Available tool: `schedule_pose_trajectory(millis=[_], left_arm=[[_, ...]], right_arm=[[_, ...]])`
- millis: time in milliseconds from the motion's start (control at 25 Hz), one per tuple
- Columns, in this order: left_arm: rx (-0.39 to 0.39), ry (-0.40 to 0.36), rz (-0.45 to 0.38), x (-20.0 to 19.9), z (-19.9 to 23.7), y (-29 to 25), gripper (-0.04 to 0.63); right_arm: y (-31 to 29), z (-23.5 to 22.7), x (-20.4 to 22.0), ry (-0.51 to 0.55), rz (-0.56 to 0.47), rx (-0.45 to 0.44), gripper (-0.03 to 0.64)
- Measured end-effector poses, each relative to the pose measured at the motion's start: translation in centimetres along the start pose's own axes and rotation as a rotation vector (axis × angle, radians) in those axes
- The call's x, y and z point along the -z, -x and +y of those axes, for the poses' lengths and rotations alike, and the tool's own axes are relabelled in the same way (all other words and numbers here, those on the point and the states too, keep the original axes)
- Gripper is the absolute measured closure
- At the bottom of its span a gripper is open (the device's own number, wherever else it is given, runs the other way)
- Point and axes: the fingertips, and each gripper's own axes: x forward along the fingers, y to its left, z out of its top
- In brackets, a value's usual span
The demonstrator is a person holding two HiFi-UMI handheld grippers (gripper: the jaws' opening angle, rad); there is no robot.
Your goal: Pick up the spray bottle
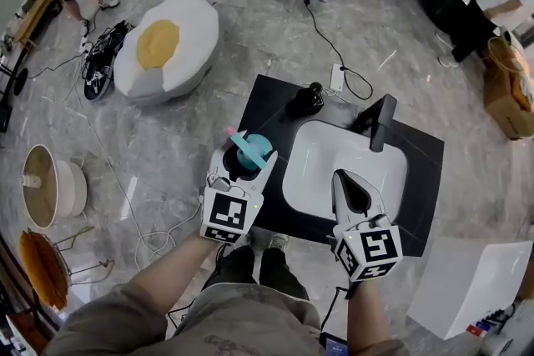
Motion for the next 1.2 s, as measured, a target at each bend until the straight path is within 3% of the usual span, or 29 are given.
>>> schedule_pose_trajectory(millis=[320,600,840,1200], left_arm=[[0.042,-0.023,-0.096,-8.3,0.8,4.8,0.354],[0.073,-0.07,-0.199,-13.9,0.8,9.5,0.354],[0.108,-0.079,-0.263,-16.6,0.0,13.2,0.354],[0.151,-0.104,-0.253,-16.1,-2.1,15.5,0.354]], right_arm=[[5.3,1.0,-8.6,0.084,-0.183,0.024,0.591],[9.8,3.2,-13.3,0.133,-0.304,0.017,0.591],[13.1,4.4,-14.8,0.14,-0.358,0.019,0.591],[14.2,5.9,-13.0,0.135,-0.329,-0.002,0.591]])
